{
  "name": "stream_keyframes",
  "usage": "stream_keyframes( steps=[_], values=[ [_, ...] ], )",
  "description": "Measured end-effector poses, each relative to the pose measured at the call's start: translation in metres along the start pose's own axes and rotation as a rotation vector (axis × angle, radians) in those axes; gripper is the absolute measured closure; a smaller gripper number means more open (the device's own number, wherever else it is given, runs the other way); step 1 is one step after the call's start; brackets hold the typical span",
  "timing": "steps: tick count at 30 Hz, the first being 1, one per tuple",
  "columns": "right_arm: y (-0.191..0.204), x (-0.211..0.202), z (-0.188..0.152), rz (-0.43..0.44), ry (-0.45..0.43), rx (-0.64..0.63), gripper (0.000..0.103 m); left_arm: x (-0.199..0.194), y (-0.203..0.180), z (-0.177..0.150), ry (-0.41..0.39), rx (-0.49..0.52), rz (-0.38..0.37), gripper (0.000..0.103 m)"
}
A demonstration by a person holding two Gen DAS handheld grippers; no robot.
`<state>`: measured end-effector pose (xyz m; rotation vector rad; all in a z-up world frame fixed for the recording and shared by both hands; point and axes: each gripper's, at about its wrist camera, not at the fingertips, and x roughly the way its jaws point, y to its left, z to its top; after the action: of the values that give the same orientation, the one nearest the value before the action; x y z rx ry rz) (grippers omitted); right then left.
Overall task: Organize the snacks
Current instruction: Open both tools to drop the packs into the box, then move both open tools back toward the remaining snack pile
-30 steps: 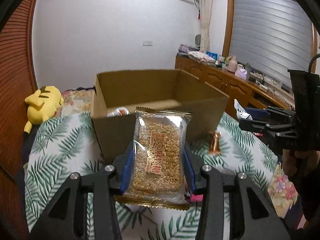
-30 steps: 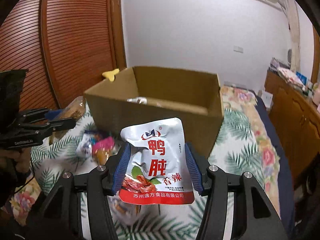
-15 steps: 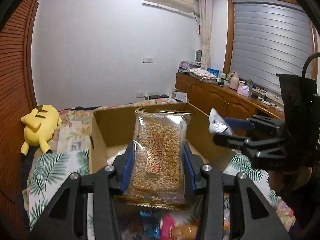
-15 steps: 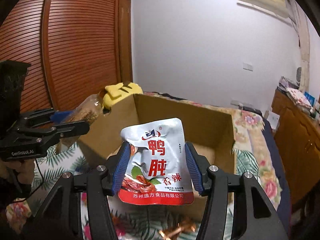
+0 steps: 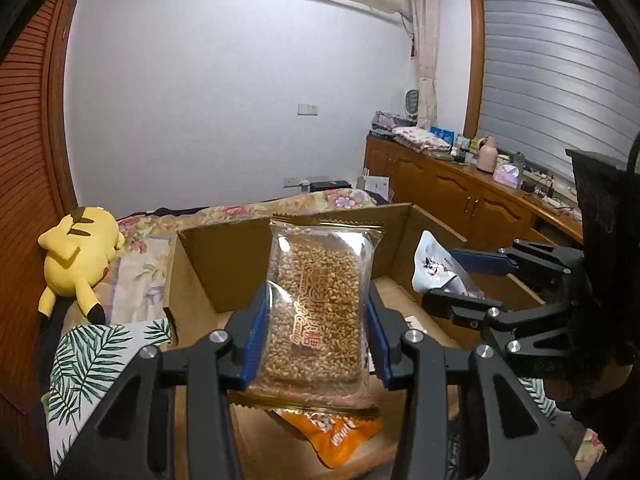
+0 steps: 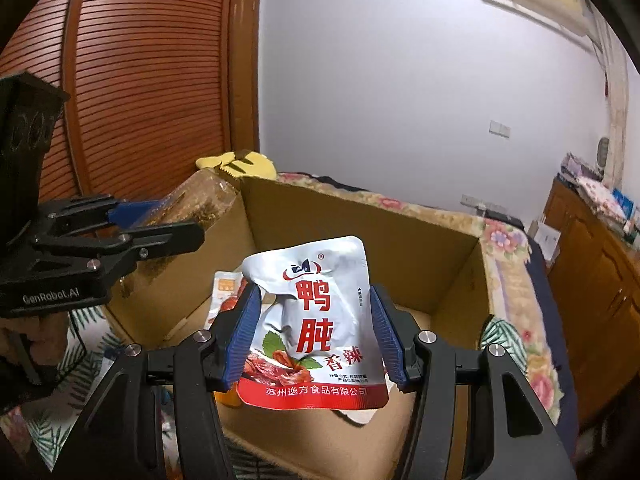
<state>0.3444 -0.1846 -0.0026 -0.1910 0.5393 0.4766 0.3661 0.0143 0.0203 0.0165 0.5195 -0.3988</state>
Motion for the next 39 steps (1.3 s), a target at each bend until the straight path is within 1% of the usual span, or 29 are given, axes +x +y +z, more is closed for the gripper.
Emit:
stream_keyframes(
  steps=[6, 14, 18, 19, 22, 24, 27, 32, 35, 39],
  values=[
    [-0.007, 0.016, -0.002, 0.017, 0.027, 0.038, 0.046, 0.019, 0.002, -0.009, 0.051, -0.004, 0.006, 0.059],
    [-0.008, 0.019, -0.001, 0.022, 0.034, 0.047, 0.045, 0.021, -0.005, -0.011, 0.053, 0.007, 0.009, 0.055],
    [-0.008, 0.021, -0.001, 0.025, 0.044, 0.047, 0.044, 0.02, -0.005, -0.011, 0.044, 0.01, 0.023, 0.052],
    [-0.008, 0.022, -0.001, 0.023, 0.047, 0.047, 0.044, 0.02, -0.005, -0.011, 0.036, 0.011, 0.028, 0.049],
    [-0.007, 0.026, -0.003, 0.016, 0.067, 0.047, 0.043, 0.021, -0.004, -0.012, 0.04, 0.016, 0.024, 0.045],
    [-0.007, 0.024, -0.001, 0.006, 0.059, 0.05, 0.038, 0.02, -0.004, -0.012, 0.041, 0.022, 0.027, 0.043],
    [-0.008, 0.022, 0.001, 0.009, 0.056, 0.06, 0.038, 0.017, -0.002, -0.012, 0.037, 0.017, 0.043, 0.04],
    [0.0, 0.008, -0.002, 0.017, 0.037, 0.06, 0.038, 0.006, -0.001, -0.012, 0.017, -0.006, 0.073, 0.036],
    [0.006, -0.01, -0.004, 0.018, 0.014, 0.058, 0.038, -0.006, -0.004, -0.011, 0.01, -0.003, 0.065, 0.035],
    [0.013, -0.042, -0.01, 0.025, -0.018, 0.081, 0.038, -0.034, -0.017, -0.01, -0.024, 0.026, 0.059, 0.031]
  ],
)
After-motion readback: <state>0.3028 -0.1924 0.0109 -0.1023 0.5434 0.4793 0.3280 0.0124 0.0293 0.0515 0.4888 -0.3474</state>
